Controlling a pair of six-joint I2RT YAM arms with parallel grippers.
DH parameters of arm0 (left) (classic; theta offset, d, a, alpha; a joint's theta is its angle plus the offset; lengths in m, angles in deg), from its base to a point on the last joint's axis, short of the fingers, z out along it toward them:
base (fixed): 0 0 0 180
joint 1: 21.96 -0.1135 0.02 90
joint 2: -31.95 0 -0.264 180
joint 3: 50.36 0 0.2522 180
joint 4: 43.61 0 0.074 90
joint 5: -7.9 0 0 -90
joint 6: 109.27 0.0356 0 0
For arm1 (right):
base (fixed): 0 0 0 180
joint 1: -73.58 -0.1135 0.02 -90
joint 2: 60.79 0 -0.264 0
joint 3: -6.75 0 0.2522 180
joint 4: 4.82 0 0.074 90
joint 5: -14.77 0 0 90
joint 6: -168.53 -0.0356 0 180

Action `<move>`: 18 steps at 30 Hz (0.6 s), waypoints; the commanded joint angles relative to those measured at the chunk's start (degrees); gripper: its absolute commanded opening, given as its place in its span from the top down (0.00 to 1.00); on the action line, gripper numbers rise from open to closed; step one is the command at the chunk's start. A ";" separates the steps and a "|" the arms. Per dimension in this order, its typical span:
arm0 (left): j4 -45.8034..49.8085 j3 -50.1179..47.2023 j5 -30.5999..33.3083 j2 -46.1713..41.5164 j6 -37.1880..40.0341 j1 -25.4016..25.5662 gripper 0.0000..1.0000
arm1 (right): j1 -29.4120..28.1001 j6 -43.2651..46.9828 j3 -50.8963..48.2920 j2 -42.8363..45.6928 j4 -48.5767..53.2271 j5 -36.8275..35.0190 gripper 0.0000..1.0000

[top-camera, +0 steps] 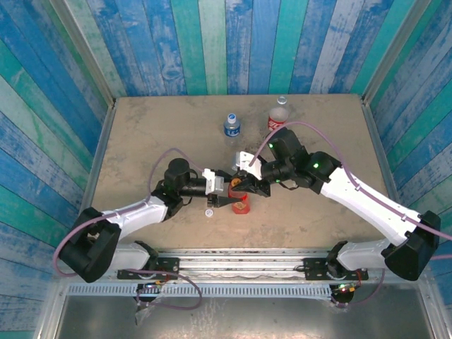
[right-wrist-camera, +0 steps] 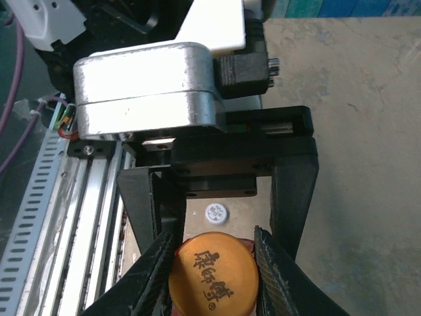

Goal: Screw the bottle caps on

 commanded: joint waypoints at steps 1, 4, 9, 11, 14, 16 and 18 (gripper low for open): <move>-8.28 -0.38 12.52 -3.82 -5.72 -0.31 0.42 | 0.13 -5.52 -0.47 -0.12 1.57 -2.75 0.76; -10.65 0.41 26.30 -3.80 -8.74 -0.25 0.45 | 0.04 -16.47 -2.98 1.22 -2.33 -14.80 0.78; -9.40 3.84 44.40 -2.40 -8.44 3.05 0.48 | -4.71 -33.08 -11.34 6.44 -13.54 -40.77 0.86; -8.22 5.14 48.05 -1.52 -7.11 4.86 0.48 | -7.10 -41.19 -12.63 6.76 -14.82 -49.59 0.85; -8.14 5.45 52.22 -1.42 -5.29 7.02 0.48 | -10.12 -48.26 -12.35 6.39 -13.80 -56.29 0.83; -6.90 5.45 54.00 -1.41 -4.05 7.70 0.49 | -10.51 -48.68 -12.29 7.38 -13.90 -56.06 0.82; -5.07 5.00 52.53 -1.40 -2.46 7.72 0.48 | -10.29 -45.03 -13.05 8.79 -16.02 -53.54 0.77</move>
